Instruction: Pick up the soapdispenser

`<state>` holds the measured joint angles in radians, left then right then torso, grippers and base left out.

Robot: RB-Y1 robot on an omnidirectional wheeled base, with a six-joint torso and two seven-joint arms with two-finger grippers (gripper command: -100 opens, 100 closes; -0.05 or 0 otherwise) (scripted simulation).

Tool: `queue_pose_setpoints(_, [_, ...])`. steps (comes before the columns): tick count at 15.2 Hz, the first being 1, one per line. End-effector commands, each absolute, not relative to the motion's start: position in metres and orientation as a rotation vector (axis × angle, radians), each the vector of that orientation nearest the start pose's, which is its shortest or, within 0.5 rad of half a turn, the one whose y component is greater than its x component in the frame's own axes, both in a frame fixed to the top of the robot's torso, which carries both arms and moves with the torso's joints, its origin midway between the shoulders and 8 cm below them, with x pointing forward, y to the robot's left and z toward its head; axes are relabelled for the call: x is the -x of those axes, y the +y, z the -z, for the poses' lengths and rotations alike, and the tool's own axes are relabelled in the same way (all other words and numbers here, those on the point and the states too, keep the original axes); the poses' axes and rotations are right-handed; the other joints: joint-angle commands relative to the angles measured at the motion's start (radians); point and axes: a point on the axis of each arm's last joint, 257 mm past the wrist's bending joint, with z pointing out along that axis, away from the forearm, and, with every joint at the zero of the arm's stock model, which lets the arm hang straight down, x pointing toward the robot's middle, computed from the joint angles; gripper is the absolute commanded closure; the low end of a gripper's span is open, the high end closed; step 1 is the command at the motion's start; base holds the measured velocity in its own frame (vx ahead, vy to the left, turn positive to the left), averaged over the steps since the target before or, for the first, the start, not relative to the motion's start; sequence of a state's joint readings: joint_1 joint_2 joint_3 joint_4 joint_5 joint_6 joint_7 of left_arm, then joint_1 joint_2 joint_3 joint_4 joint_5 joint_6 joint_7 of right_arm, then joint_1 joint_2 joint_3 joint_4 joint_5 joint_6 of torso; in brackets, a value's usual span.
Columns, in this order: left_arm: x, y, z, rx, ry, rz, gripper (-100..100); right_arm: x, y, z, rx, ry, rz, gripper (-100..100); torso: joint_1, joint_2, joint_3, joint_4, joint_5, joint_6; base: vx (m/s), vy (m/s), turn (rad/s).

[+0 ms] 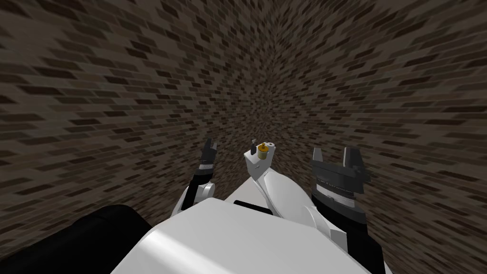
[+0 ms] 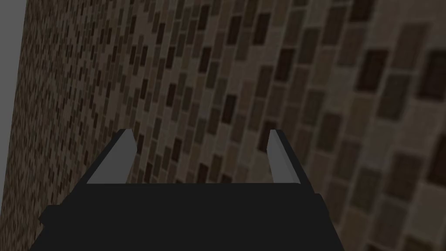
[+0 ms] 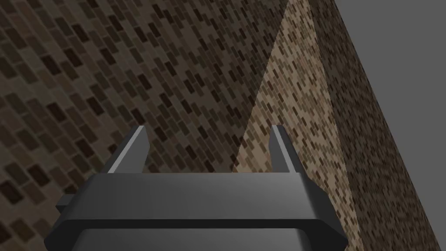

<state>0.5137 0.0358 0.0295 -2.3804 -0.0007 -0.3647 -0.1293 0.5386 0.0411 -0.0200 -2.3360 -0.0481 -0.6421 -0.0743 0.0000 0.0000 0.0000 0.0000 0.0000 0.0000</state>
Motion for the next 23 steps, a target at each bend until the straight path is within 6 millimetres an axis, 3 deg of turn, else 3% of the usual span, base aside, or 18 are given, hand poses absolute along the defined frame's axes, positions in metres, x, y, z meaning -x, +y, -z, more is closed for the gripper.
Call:
queue_pose_setpoints(1, [-0.344,0.286,-0.039,0.613,0.703,1.138,0,-0.303,-0.287,-0.058,-0.577,0.464,-1.404,-100,0.000,0.000,0.000,0.000,0.000,0.000,-0.001,0.003,0.045])
queue_pose_setpoints(14, [-0.344,0.286,-0.039,0.613,0.703,1.138,0,-0.319,-0.262,-0.016,-0.521,0.720,-1.429,-100,0.000,0.001,0.000,0.000,0.000,0.000,-0.005,0.004,0.077])
queue_pose_setpoints(15, [-0.344,0.286,-0.039,0.613,0.703,1.138,0,-0.322,-0.260,-0.003,-0.528,0.767,-1.429,-100,0.000,0.000,0.000,0.000,0.000,0.000,-0.007,0.007,0.110])
queue_pose_setpoints(17, [-0.344,0.286,-0.039,0.613,0.703,1.138,0,-0.322,-0.257,-0.002,-0.513,0.787,-1.430,-100,0.000,0.001,0.000,0.000,0.000,0.000,-0.008,0.006,0.098])
queue_pose_setpoints(18, [-0.344,0.286,-0.039,0.613,0.703,1.138,0,-0.324,-0.256,0.013,-0.524,0.835,-1.428,-100,0.000,0.001,0.000,0.000,0.000,0.000,-0.009,0.010,0.170])
queue_pose_setpoints(20, [-0.344,0.286,-0.039,0.613,0.703,1.138,0,-0.324,-0.254,0.014,-0.506,0.859,-1.429,-100,0.000,0.001,0.000,0.000,0.000,0.000,-0.008,0.005,0.083])
queue_pose_setpoints(21, [-0.344,0.286,-0.039,0.613,0.703,1.138,0,-0.326,-0.253,0.030,-0.522,0.907,-1.424,-100,0.000,0.001,0.000,0.000,0.000,0.000,-0.007,0.008,0.106])
queue_pose_setpoints(23, [-0.344,0.286,-0.039,0.613,0.703,1.138,0,-0.326,-0.250,0.031,-0.500,0.936,-1.425,-100,0.000,0.001,0.000,0.000,0.000,0.000,-0.008,0.008,0.111])
